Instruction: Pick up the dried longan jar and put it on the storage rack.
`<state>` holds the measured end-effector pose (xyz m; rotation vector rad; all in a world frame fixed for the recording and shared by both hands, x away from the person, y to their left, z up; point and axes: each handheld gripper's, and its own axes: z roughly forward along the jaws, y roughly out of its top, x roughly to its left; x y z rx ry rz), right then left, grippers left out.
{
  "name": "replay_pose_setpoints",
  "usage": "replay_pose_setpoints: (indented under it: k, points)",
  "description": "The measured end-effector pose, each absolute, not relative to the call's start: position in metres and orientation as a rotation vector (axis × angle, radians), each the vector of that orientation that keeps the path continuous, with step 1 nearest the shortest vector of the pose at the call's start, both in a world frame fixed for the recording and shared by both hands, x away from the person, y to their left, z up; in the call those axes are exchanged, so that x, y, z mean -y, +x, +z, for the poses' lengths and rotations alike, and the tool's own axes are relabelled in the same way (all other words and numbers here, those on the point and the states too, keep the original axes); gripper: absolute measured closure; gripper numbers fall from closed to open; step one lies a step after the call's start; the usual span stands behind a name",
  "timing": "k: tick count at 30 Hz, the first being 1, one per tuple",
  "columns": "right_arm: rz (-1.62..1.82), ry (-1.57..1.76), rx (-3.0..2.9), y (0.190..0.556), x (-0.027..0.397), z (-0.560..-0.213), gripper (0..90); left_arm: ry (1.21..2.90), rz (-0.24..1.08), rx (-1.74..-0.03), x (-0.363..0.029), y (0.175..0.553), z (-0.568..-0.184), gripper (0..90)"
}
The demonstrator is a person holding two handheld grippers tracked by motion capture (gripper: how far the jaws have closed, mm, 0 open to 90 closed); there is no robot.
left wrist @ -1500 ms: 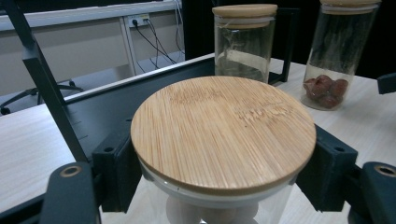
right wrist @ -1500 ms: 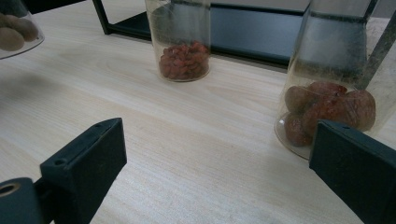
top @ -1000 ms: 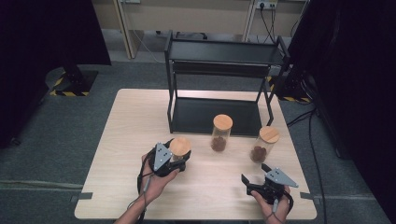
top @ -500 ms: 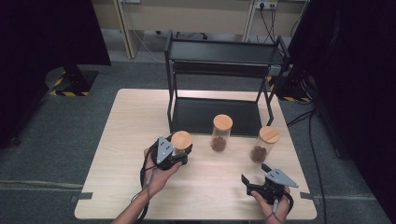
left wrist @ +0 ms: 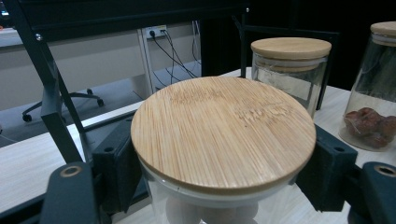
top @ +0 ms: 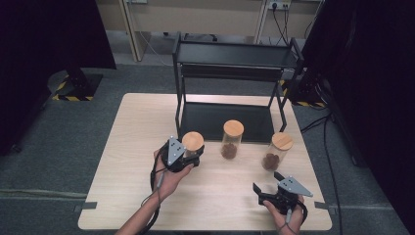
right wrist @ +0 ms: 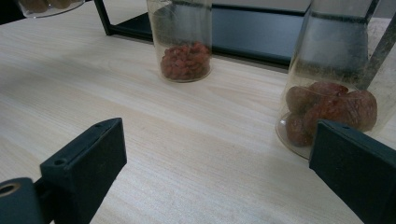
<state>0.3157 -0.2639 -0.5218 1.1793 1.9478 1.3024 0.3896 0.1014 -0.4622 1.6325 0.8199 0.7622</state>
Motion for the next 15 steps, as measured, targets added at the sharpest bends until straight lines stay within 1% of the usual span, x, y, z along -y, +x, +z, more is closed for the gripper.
replay_pose_setpoints:
  k: [15]
  points:
    - [1.305, 1.182, -1.949, 0.316, 0.264, -0.522, 4.3, 1.613, 0.786, -0.841, -0.098, 0.405, -0.458, 25.8]
